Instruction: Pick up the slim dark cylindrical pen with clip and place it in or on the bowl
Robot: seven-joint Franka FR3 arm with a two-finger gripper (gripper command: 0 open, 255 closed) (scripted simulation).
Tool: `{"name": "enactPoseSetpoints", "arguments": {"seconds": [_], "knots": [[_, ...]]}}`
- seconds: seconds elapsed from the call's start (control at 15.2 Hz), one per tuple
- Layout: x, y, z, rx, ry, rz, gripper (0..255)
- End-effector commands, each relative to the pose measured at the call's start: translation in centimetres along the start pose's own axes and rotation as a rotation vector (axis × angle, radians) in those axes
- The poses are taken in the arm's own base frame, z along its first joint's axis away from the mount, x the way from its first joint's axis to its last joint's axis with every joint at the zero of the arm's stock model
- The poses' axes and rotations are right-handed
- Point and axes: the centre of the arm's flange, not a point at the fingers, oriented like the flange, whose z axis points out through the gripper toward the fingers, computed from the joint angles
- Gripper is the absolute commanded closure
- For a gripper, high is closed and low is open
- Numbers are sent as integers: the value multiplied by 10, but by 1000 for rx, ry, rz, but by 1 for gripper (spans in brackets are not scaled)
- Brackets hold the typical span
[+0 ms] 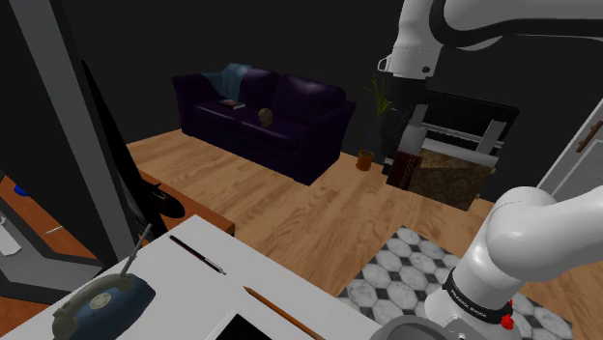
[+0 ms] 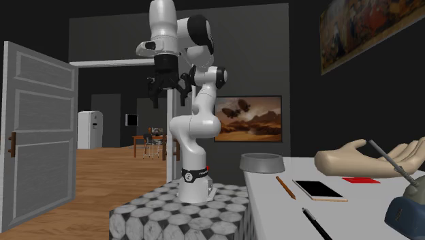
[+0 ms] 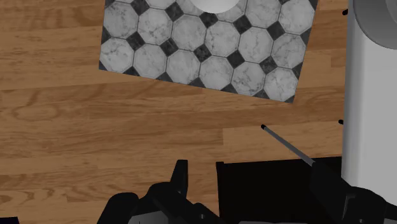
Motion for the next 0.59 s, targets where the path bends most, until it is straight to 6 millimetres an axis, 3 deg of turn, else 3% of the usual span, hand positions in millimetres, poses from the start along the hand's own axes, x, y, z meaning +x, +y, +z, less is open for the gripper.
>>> {"name": "enactPoseSetpoints", "arguments": {"seconds": [0.0,0.53], "knots": [[0,0,0,0,0,0,0],[45,-84,45,-1,9,-5,0]]}}
